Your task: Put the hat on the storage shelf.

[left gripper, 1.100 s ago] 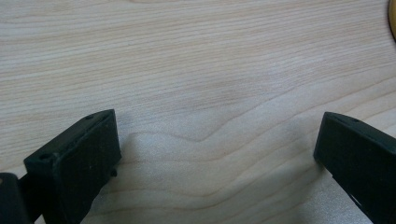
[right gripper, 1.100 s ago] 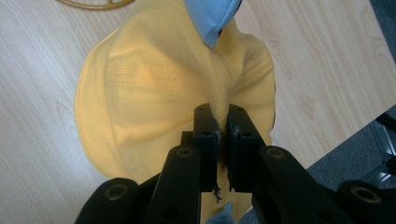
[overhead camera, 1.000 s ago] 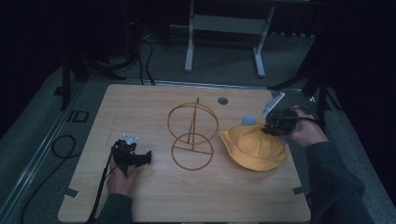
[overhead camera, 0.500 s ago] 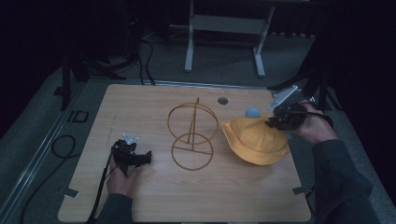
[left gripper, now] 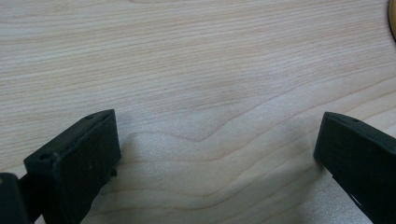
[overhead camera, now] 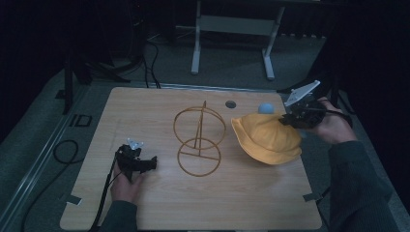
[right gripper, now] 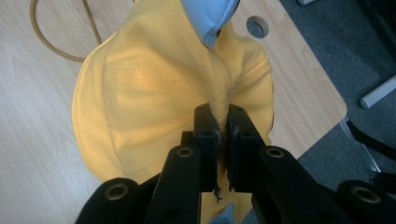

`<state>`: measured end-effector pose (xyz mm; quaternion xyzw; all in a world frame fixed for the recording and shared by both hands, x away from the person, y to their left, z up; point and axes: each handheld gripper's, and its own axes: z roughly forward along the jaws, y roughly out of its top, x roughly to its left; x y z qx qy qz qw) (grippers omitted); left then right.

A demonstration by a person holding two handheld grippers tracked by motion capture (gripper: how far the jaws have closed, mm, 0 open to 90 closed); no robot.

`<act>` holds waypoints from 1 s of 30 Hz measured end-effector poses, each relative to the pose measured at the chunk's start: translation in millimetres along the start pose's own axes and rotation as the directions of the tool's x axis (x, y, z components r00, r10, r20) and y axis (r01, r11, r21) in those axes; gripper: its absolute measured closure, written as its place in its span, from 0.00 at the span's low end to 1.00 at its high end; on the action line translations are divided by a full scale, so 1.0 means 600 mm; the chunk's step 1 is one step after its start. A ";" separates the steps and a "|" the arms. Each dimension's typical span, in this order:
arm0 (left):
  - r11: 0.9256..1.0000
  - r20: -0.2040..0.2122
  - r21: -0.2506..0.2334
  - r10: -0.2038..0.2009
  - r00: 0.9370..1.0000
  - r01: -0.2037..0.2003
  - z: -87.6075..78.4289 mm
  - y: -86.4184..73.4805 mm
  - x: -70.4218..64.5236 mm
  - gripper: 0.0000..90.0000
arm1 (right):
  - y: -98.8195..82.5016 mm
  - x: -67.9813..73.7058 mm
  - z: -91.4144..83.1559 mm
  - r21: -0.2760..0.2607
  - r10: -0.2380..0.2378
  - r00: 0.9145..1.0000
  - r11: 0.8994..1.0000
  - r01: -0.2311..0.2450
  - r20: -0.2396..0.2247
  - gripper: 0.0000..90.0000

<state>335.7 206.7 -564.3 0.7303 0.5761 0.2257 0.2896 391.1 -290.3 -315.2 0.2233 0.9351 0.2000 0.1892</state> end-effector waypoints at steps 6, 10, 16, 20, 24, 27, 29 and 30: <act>1.000 0.000 0.000 0.000 1.000 0.000 0.000 0.000 0.000 0.00 | 0.004 -0.006 -0.010 -0.035 0.014 1.000 0.999 -0.014 0.011 0.94; 1.000 0.000 0.000 0.000 1.000 0.000 0.000 0.000 0.000 0.00 | 0.005 -0.009 -0.018 -0.062 0.022 1.000 0.998 -0.021 0.013 0.94; 1.000 0.000 0.001 0.000 1.000 0.000 0.000 0.000 0.000 0.00 | 0.007 -0.013 -0.033 -0.101 0.030 0.999 0.994 -0.029 0.013 0.94; 1.000 0.000 0.001 0.001 1.000 -0.001 0.000 0.000 0.000 0.00 | 0.009 -0.014 -0.044 -0.139 0.035 0.999 0.990 -0.034 0.004 0.94; 1.000 0.000 0.002 0.002 1.000 -0.002 0.000 0.000 0.000 0.00 | 0.015 -0.014 -0.052 -0.165 0.034 0.999 0.986 -0.033 -0.003 0.94; 1.000 0.000 0.002 0.002 1.000 -0.002 0.000 0.000 0.000 0.00 | 0.021 -0.013 -0.056 -0.180 0.029 1.000 0.983 -0.030 -0.006 0.94; 1.000 0.000 0.000 -0.001 1.000 0.001 0.000 0.000 0.000 0.00 | 0.026 -0.011 -0.058 -0.187 0.023 1.000 0.982 -0.024 -0.007 0.94; 1.000 0.000 -0.001 -0.001 1.000 0.001 0.000 0.000 0.000 0.00 | 0.029 -0.010 -0.059 -0.193 0.021 1.000 0.981 -0.022 -0.005 0.94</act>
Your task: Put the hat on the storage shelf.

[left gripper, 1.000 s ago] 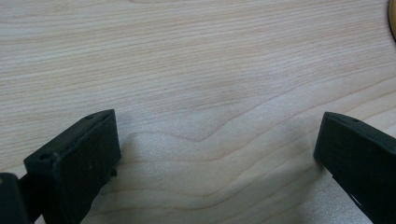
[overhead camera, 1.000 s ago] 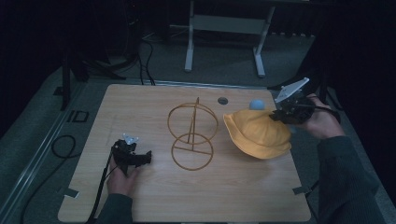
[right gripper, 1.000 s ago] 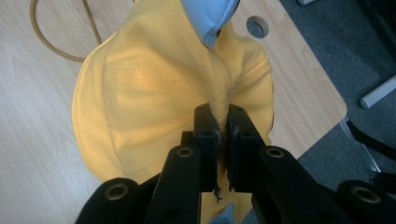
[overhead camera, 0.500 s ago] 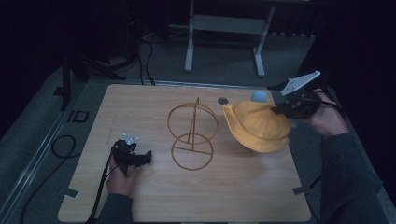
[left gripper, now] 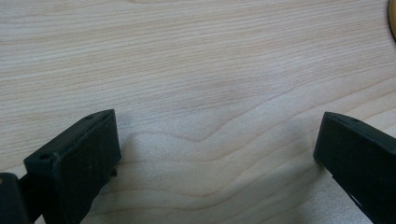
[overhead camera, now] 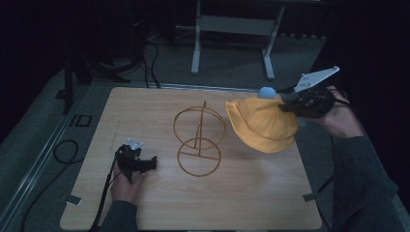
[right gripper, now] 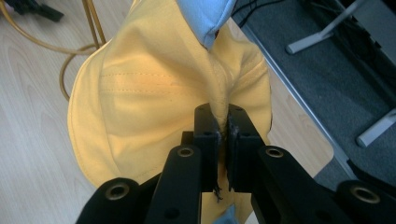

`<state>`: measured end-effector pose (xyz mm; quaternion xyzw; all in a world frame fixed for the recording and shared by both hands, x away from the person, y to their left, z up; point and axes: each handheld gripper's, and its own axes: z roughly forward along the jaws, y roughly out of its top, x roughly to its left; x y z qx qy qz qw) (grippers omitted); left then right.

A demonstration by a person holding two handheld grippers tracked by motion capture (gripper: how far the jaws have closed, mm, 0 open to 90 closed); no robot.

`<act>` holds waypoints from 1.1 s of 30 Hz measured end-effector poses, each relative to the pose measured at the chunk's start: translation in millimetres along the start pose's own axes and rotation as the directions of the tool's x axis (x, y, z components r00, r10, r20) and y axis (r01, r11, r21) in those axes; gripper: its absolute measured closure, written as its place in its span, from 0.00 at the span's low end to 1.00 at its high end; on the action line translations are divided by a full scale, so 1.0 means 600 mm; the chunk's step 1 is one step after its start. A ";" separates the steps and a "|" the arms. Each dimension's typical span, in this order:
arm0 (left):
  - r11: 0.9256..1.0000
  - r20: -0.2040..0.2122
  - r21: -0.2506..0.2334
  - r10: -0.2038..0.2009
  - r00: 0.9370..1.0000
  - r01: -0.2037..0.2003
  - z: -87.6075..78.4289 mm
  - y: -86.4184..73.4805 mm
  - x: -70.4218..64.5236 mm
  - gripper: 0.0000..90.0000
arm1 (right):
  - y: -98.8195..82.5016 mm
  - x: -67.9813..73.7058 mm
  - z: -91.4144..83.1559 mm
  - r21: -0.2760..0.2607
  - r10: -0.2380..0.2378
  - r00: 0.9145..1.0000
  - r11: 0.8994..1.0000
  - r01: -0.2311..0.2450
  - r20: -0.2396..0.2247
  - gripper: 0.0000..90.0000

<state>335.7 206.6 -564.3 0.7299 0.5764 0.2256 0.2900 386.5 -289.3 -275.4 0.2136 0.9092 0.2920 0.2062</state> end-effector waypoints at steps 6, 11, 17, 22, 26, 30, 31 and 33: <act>1.000 -0.001 -0.002 0.000 1.000 0.000 0.000 0.000 0.000 0.00 | 0.023 0.005 -0.004 -0.033 -0.015 1.000 0.999 0.015 -0.006 0.94; 1.000 -0.001 -0.002 0.000 1.000 0.000 0.000 0.000 0.000 0.00 | 0.043 0.010 -0.009 -0.053 -0.034 0.999 0.998 0.033 -0.007 0.94; 1.000 -0.001 -0.002 0.000 1.000 0.000 0.000 0.000 0.000 0.00 | 0.062 0.015 -0.011 -0.070 -0.051 0.999 0.996 0.050 -0.011 0.94; 1.000 -0.001 -0.002 0.000 1.000 0.000 0.000 0.000 0.000 0.00 | 0.077 0.020 -0.007 -0.086 -0.062 0.998 0.995 0.060 -0.017 0.94; 1.000 -0.001 -0.002 0.000 1.000 0.000 0.000 0.000 0.000 0.00 | 0.090 0.024 -0.006 -0.094 -0.074 0.997 0.993 0.071 -0.021 0.94; 1.000 -0.001 -0.002 0.000 1.000 0.000 0.000 0.000 0.000 0.00 | 0.102 0.029 -0.007 -0.104 -0.087 0.996 0.991 0.085 -0.022 0.94; 1.000 -0.001 -0.002 0.000 1.000 0.000 0.000 0.000 0.000 0.00 | 0.105 0.030 -0.007 -0.107 -0.089 0.996 0.991 0.086 -0.023 0.94; 1.000 -0.001 -0.002 0.000 1.000 0.000 0.000 0.000 0.000 0.00 | 0.110 0.032 -0.008 -0.112 -0.094 0.995 0.990 0.091 -0.025 0.94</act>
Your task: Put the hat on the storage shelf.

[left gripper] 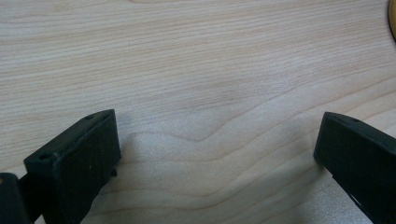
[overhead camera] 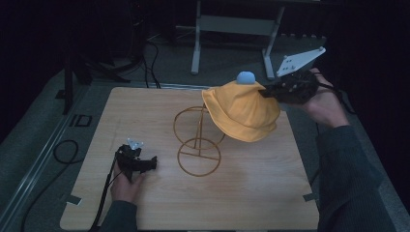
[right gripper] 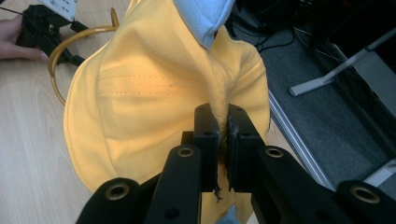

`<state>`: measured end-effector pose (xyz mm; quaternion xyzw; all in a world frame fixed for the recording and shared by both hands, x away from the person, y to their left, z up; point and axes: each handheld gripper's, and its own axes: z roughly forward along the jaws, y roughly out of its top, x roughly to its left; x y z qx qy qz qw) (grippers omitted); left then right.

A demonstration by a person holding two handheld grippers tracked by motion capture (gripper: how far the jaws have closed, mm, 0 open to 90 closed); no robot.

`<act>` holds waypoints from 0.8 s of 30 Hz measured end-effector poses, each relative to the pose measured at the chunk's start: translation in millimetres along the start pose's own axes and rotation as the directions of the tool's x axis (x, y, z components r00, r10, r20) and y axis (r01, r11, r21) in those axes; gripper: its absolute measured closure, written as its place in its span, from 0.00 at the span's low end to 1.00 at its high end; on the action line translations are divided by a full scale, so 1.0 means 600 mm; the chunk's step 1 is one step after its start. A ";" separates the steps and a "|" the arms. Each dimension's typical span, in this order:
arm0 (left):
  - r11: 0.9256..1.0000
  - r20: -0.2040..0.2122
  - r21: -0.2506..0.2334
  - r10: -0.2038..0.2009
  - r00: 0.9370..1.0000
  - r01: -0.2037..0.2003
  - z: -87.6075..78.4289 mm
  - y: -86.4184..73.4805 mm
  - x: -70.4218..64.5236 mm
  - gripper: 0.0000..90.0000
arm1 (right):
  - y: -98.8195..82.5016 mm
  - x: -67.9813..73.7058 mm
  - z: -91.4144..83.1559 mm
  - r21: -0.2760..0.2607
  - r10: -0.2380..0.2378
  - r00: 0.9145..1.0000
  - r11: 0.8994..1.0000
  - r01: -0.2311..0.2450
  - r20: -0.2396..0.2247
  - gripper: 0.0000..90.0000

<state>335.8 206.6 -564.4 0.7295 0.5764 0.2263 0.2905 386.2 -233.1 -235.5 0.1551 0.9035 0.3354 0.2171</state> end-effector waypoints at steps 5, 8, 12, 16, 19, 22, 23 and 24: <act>1.000 0.000 0.000 0.000 1.000 0.000 0.000 0.000 0.000 0.00 | 0.013 0.005 0.001 -0.009 -0.016 1.000 1.000 0.016 -0.006 0.94; 1.000 0.000 0.000 0.000 1.000 0.000 0.000 0.000 0.000 0.00 | 0.023 0.009 0.005 -0.010 -0.028 1.000 1.000 0.028 -0.014 0.94; 1.000 0.000 0.000 0.000 1.000 0.000 0.000 0.000 0.000 0.00 | 0.036 0.015 0.012 -0.014 -0.042 0.999 0.999 0.042 -0.028 0.94; 1.000 0.000 0.000 0.000 1.000 0.000 0.000 0.000 0.000 0.00 | 0.052 0.024 0.026 -0.002 -0.061 0.997 0.998 0.061 -0.042 0.94; 1.000 0.001 0.001 0.000 1.000 0.000 0.000 0.000 0.000 0.00 | 0.064 0.030 0.038 0.011 -0.076 0.996 0.997 0.077 -0.050 0.94; 1.000 0.000 0.001 0.000 1.000 0.000 0.000 0.000 0.000 0.00 | 0.076 0.036 0.050 0.015 -0.087 0.994 0.996 0.089 -0.061 0.94; 1.000 0.001 0.001 0.000 1.000 0.000 0.000 0.000 0.000 0.00 | 0.080 0.038 0.054 0.019 -0.092 0.994 0.995 0.093 -0.063 0.94; 1.000 0.001 0.001 0.000 1.000 0.000 0.000 0.000 0.000 0.00 | 0.084 0.040 0.058 0.024 -0.095 0.993 0.995 0.097 -0.065 0.94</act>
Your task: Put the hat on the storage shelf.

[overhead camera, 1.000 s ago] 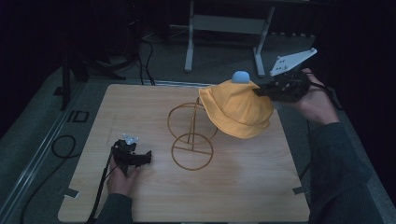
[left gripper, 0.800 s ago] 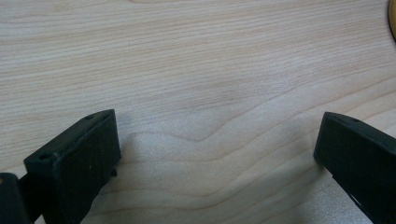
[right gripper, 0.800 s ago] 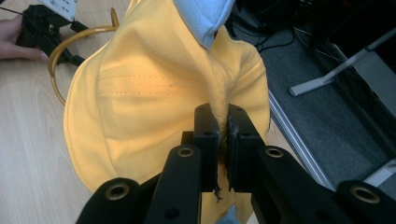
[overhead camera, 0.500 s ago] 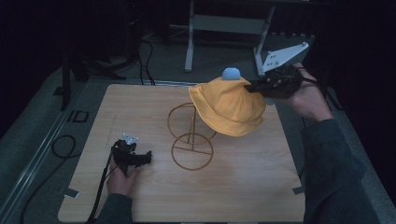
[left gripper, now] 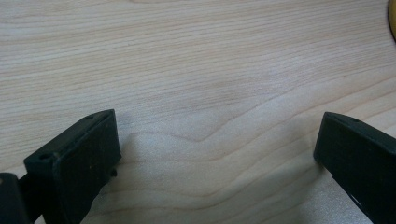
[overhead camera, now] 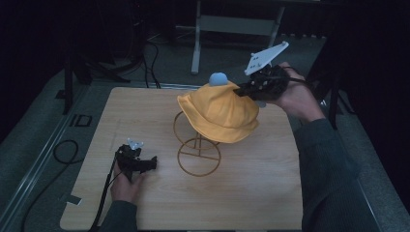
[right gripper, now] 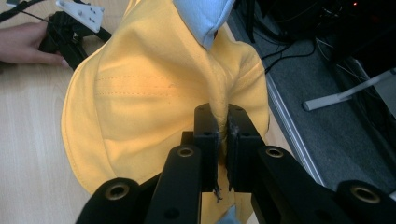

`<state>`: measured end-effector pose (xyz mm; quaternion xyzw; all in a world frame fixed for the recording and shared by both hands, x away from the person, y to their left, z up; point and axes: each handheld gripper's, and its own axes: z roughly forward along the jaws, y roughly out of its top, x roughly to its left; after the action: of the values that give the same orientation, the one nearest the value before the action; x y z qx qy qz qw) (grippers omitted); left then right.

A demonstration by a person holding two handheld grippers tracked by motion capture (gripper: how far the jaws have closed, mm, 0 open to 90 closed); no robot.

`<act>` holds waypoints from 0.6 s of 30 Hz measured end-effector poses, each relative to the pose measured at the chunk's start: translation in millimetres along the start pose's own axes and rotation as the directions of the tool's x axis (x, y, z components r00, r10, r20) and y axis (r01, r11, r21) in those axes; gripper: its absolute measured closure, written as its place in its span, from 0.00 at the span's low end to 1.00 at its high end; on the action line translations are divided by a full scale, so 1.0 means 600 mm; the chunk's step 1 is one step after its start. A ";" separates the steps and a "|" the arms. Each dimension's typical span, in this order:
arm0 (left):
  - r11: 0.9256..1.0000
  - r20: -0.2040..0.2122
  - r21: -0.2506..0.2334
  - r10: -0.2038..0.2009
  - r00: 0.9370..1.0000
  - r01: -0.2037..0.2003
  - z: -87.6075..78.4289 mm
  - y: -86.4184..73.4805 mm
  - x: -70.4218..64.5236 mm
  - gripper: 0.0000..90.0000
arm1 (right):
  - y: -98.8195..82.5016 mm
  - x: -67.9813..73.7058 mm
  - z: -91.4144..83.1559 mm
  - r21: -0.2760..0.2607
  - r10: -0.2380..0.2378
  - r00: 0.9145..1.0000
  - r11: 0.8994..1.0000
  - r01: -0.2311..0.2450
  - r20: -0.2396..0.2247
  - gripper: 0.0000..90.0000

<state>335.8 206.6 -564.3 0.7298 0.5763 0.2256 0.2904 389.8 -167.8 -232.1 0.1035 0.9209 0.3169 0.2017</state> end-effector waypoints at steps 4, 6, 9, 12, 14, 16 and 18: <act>1.000 0.000 0.000 0.000 1.000 0.000 0.000 0.000 0.000 0.00 | 0.017 0.008 0.021 0.038 -0.031 0.999 0.999 0.032 -0.010 0.94; 1.000 0.000 0.000 0.000 1.000 0.000 0.000 0.000 0.000 0.00 | 0.023 0.010 0.030 0.051 -0.044 0.999 0.998 0.045 -0.015 0.94; 1.000 -0.001 0.000 0.000 1.000 0.000 0.000 0.000 0.000 0.00 | 0.034 0.014 0.045 0.080 -0.059 0.998 0.995 0.060 -0.017 0.93; 1.000 0.000 -0.001 0.000 1.000 0.000 0.000 0.000 0.000 0.00 | 0.042 0.019 0.056 0.075 -0.070 0.997 0.995 0.073 -0.033 0.93; 1.000 0.000 -0.001 -0.001 1.000 0.001 0.000 0.000 0.000 0.00 | 0.050 0.026 0.064 0.080 -0.084 0.996 0.993 0.087 -0.039 0.93; 1.000 -0.001 -0.002 0.000 1.000 0.000 0.000 0.000 0.000 0.00 | 0.060 0.032 0.070 0.075 -0.091 0.995 0.993 0.094 -0.044 0.93; 1.000 0.000 -0.001 -0.002 1.000 0.002 0.000 0.000 0.000 0.00 | 0.069 0.038 0.076 0.070 -0.102 0.993 0.992 0.106 -0.053 0.92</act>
<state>335.8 206.5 -564.5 0.7292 0.5767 0.2258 0.2910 392.1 -103.5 -245.9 0.0547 0.9407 0.2748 0.1911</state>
